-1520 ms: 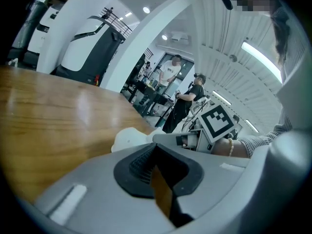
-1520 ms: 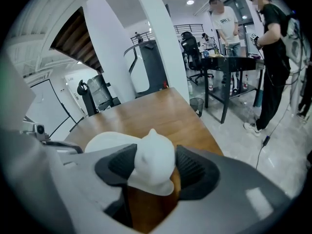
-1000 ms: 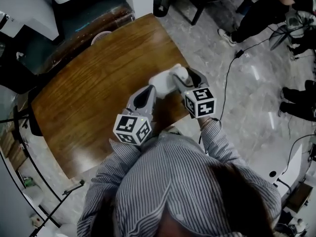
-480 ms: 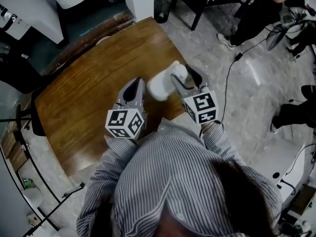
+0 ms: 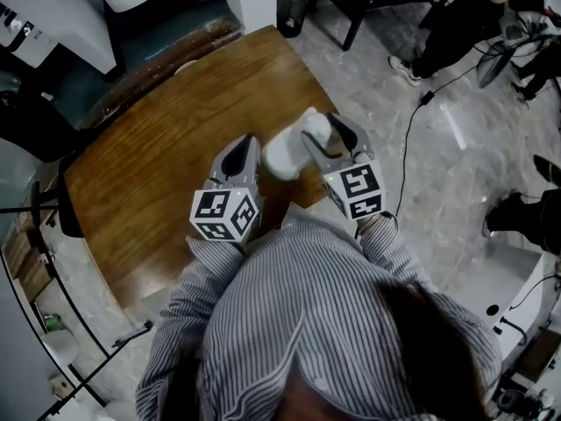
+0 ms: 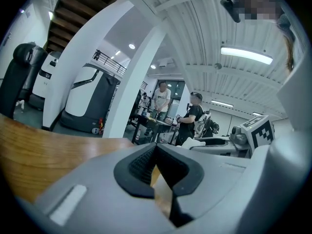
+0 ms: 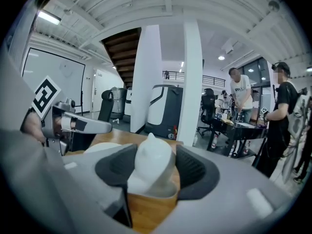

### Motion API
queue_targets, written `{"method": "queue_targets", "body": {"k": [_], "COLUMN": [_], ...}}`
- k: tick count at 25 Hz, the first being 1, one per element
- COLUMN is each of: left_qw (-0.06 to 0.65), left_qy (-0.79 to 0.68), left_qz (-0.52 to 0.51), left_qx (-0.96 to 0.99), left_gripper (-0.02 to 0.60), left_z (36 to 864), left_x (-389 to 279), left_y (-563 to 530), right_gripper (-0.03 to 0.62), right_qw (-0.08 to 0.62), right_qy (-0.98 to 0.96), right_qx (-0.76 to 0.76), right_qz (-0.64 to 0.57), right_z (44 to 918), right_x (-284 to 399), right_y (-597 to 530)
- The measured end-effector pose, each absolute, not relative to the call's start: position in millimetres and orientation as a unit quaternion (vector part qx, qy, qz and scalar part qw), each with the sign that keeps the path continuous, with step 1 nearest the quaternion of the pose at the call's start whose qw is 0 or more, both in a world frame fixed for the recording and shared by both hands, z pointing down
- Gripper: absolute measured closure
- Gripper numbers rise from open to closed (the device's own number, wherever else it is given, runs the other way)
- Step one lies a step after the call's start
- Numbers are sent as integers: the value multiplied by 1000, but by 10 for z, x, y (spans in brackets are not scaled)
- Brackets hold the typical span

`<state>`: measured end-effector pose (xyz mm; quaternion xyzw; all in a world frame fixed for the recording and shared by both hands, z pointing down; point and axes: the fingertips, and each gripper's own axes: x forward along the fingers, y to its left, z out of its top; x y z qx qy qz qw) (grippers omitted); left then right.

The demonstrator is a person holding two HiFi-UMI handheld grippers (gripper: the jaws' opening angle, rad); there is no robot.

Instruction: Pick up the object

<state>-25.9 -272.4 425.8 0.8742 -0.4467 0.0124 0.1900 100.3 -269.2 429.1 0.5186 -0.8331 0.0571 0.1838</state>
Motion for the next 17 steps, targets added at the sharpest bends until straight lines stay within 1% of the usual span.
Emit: {"method": "queue_targets", "body": {"k": [17], "left_qw": [200], "left_qy": [-442], "left_qz": [26], "left_qx": [874], "left_gripper": [584], "left_z": [4337], "left_x": [-287], "left_y": [-2716], "right_gripper": [347], "right_qw": [190], "right_qy": [-831], "right_qx": [516], "right_qz": [86], "right_z": [4446], "right_x": [958], "right_y": [-2660]}}
